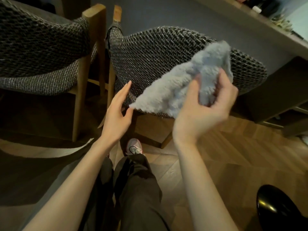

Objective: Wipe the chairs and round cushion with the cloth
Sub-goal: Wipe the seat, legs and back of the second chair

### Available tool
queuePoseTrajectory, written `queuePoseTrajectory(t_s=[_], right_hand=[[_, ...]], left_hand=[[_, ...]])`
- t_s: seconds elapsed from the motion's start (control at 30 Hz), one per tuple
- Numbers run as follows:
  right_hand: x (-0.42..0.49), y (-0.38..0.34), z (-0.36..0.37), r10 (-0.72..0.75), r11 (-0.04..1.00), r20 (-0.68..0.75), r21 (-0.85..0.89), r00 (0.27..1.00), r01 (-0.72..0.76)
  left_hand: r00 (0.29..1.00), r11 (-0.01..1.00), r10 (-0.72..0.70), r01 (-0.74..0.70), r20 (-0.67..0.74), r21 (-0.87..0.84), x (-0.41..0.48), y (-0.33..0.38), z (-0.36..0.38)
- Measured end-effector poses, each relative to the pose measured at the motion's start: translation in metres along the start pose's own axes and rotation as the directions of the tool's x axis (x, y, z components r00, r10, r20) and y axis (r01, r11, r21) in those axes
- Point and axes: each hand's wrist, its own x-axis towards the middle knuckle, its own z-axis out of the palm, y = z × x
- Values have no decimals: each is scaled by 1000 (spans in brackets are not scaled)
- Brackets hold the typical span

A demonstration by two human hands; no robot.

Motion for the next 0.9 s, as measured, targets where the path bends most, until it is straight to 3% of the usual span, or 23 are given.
queuePoseTrajectory(t_s=[0.2, 0.3, 0.37, 0.43, 0.57, 0.6, 0.63, 0.73, 0.77, 0.83, 0.9], right_hand=[[-5, 22, 37, -285, 936, 238, -140, 929, 323], [-26, 44, 34, -345, 835, 532, -203, 773, 512], [-39, 57, 34, -277, 830, 653, -207, 705, 518], [-53, 66, 37, -153, 849, 754, -230, 639, 475], [-82, 92, 35, 193, 908, 901, -314, 389, 278], [-86, 95, 32, 220, 924, 898, -317, 380, 214], [-87, 95, 28, 231, 936, 879, -318, 417, 152], [-86, 84, 13, 178, 973, 744, -233, 644, 0], [-85, 79, 8, 178, 977, 708, -212, 683, -34], [-80, 70, -4, 267, 964, 710, -193, 651, -185], [-76, 60, -14, 392, 884, 773, -167, 499, -436]], left_hand=[[1000, 998, 23, -23, -8, 58, 5, -8, 0], [999, 999, -33, 34, -38, 26, 6, -8, 0], [991, 993, -112, 109, -75, -34, 5, -9, 0], [970, 975, -218, 211, -105, -74, 4, -13, -3], [910, 919, -390, 376, -140, -121, -1, -13, -12], [896, 907, -418, 402, -151, -127, -3, -12, -13], [881, 893, -447, 427, -157, -143, -4, -9, -15], [835, 808, -548, 510, -59, -295, -3, 4, -18], [824, 767, -566, 535, 18, -354, -4, 9, -19], [813, 703, -559, 570, 164, -425, -6, 18, -22], [811, 699, -527, 583, 254, -414, -11, 21, -22]])
